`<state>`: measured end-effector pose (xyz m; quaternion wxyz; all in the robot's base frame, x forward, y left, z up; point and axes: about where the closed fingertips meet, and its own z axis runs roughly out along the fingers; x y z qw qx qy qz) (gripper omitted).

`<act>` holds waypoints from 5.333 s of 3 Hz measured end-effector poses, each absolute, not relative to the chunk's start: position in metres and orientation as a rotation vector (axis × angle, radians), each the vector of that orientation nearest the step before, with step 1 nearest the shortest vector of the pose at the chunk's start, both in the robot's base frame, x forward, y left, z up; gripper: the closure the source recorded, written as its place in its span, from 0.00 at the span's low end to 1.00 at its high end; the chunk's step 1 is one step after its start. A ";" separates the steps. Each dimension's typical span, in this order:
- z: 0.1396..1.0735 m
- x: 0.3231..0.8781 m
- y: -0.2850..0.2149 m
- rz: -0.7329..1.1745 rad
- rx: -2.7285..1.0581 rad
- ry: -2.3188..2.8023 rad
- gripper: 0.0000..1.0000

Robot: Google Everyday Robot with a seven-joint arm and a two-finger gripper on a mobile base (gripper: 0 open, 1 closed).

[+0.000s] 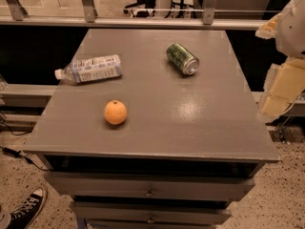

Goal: Place green can upright

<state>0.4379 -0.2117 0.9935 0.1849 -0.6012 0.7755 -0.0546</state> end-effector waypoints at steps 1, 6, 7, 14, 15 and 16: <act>0.994 0.438 -0.212 -0.154 -1.694 2.185 0.00; 0.953 0.699 -0.148 -0.071 -1.065 2.341 0.00; 0.924 0.734 -0.158 -0.139 -0.955 2.443 0.00; 0.864 0.760 -0.109 -0.043 -0.893 2.671 0.77; 0.900 0.760 -0.103 0.026 -0.928 2.536 0.99; 0.939 0.753 -0.095 0.151 -0.984 2.327 1.00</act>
Offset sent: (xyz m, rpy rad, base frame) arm 0.0694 0.0391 -0.0078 0.0956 -0.0336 -0.0232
